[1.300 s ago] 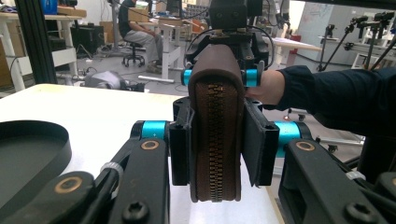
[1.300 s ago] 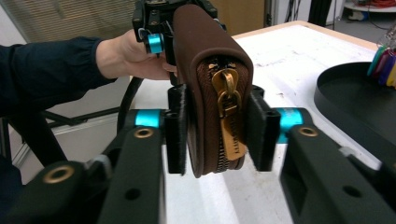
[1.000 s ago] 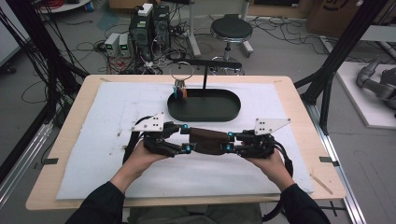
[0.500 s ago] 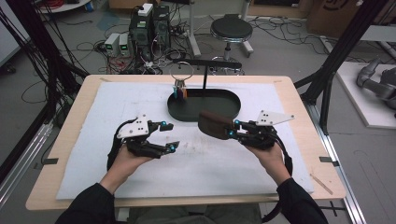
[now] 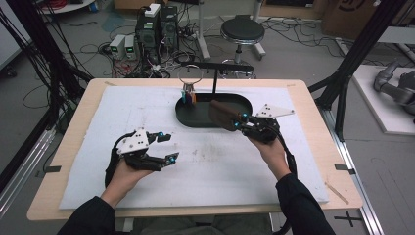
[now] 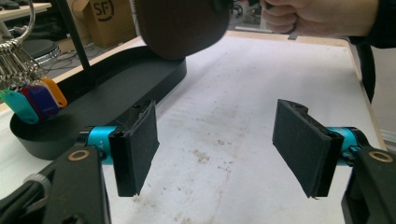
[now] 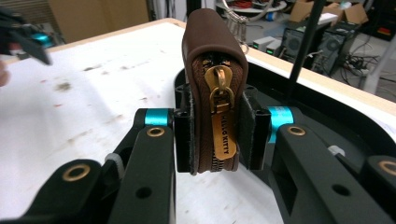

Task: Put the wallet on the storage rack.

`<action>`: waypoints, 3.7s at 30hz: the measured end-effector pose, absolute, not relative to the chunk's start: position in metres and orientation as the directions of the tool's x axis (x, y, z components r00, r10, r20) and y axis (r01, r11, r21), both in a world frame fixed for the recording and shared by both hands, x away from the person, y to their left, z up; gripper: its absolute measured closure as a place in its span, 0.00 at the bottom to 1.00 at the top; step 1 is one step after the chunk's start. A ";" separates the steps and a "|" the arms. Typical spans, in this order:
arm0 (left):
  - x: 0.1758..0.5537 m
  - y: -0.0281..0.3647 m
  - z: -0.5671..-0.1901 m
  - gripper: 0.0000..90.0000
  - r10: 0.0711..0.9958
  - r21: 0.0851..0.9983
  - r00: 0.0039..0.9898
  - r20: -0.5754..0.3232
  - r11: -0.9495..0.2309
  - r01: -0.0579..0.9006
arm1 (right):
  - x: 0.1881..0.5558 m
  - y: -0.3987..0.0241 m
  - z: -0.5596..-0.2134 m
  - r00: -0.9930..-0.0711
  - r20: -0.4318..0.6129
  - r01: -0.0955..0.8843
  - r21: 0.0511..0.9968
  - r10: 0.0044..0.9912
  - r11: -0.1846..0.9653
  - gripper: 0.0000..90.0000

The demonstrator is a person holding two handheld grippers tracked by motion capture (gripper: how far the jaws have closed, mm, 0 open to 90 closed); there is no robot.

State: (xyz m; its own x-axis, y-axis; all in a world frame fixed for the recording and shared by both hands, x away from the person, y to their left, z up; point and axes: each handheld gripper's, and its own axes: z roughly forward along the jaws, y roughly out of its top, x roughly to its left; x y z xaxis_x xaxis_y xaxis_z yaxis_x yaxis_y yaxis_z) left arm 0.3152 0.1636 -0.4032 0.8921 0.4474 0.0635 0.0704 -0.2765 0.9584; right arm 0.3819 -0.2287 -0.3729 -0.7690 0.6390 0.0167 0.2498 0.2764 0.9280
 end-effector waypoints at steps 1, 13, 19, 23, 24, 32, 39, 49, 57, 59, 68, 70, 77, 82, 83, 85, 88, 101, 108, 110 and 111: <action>0.315 0.164 -0.403 0.34 0.443 0.958 0.894 0.062 -0.279 0.072 | 0.384 -0.228 -0.373 -0.766 0.012 0.247 0.929 0.643 0.277 0.80; 0.313 0.164 -0.404 0.34 0.437 0.956 0.896 0.072 -0.286 0.062 | 0.419 -0.209 -0.371 -0.744 -0.013 0.256 0.918 0.668 0.302 0.80; 0.312 0.165 -0.404 0.33 0.440 0.959 0.895 0.067 -0.275 0.064 | 0.435 -0.205 -0.380 -0.723 -0.005 0.290 0.905 0.691 0.310 0.80; 0.311 0.165 -0.403 0.33 0.435 0.960 0.898 0.070 -0.275 0.058 | 0.446 -0.200 -0.387 -0.715 -0.001 0.299 0.903 0.699 0.307 0.80; 0.311 0.165 -0.403 0.33 0.433 0.959 0.898 0.071 -0.276 0.057 | 0.448 -0.199 -0.389 -0.714 -0.002 0.301 0.902 0.700 0.310 0.80; 0.310 0.166 -0.404 0.33 0.426 0.961 0.903 0.062 -0.269 0.061 | 0.463 -0.186 -0.406 -0.693 0.007 0.324 0.896 0.721 0.303 0.80; 0.310 0.167 -0.404 0.33 0.425 0.962 0.903 0.062 -0.267 0.060 | 0.470 -0.183 -0.417 -0.681 0.015 0.340 0.892 0.732 0.298 0.80; 0.310 0.165 -0.406 0.33 0.416 0.962 0.908 0.054 -0.265 0.065 | 0.475 -0.180 -0.430 -0.687 0.029 0.345 0.893 0.726 0.290 0.80; 0.310 0.166 -0.406 0.33 0.415 0.963 0.908 0.052 -0.262 0.064 | 0.475 -0.179 -0.431 -0.689 0.032 0.349 0.891 0.724 0.292 0.78; 0.310 0.166 -0.406 0.33 0.417 0.963 0.908 0.050 -0.261 0.067 | 0.475 -0.179 -0.431 -0.691 0.025 0.345 0.890 0.722 0.299 0.77; 0.310 0.166 -0.406 0.33 0.416 0.962 0.908 0.053 -0.266 0.066 | 0.471 -0.182 -0.424 -0.669 -0.019 0.341 0.880 0.743 0.330 0.59; 0.311 0.166 -0.406 0.33 0.415 0.962 0.908 0.053 -0.266 0.066 | 0.470 -0.184 -0.420 -0.660 -0.037 0.337 0.878 0.750 0.340 0.50; 0.313 0.166 -0.406 0.33 0.417 0.961 0.907 0.052 -0.267 0.067 | 0.457 -0.197 -0.402 -0.661 -0.061 0.321 0.878 0.748 0.355 0.41; 0.317 0.166 -0.407 0.33 0.417 0.960 0.907 0.049 -0.270 0.072 | 0.439 -0.209 -0.387 -0.696 -0.040 0.297 0.893 0.717 0.338 0.40; 0.318 0.166 -0.407 0.33 0.419 0.960 0.907 0.047 -0.270 0.075 | 0.434 -0.212 -0.382 -0.707 -0.035 0.292 0.895 0.707 0.337 0.40; 0.320 0.166 -0.408 0.33 0.424 0.960 0.904 0.043 -0.268 0.080 | 0.424 -0.219 -0.376 -0.725 -0.026 0.281 0.901 0.688 0.331 0.39; 0.323 0.167 -0.408 0.33 0.429 0.960 0.902 0.039 -0.266 0.085 | 0.409 -0.231 -0.367 -0.744 -0.017 0.273 0.905 0.668 0.327 0.38; 0.324 0.175 -0.411 0.33 0.461 0.950 0.885 0.058 -0.297 0.093 | 0.342 -0.294 -0.370 -0.754 0.013 0.257 0.926 0.657 0.277 0.33; 0.323 0.182 -0.412 0.33 0.488 0.947 0.870 0.070 -0.306 0.096 | 0.324 -0.312 -0.388 -0.756 0.051 0.281 0.926 0.652 0.253 0.31; 0.322 0.184 -0.412 0.32 0.495 0.948 0.866 0.069 -0.304 0.098 | 0.322 -0.316 -0.392 -0.757 0.060 0.283 0.928 0.650 0.243 0.30; 0.322 0.185 -0.413 0.32 0.498 0.948 0.865 0.068 -0.302 0.099 | 0.321 -0.318 -0.394 -0.757 0.060 0.284 0.927 0.651 0.245 0.30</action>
State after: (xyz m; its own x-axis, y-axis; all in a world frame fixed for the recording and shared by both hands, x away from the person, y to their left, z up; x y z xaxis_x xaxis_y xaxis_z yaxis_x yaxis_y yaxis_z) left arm 0.3223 0.1850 -0.4126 0.8647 0.4976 0.0684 0.0989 -0.3022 0.9481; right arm 0.3209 -0.3175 -0.3937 -0.7567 0.6510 0.0601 0.2840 0.2445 0.9271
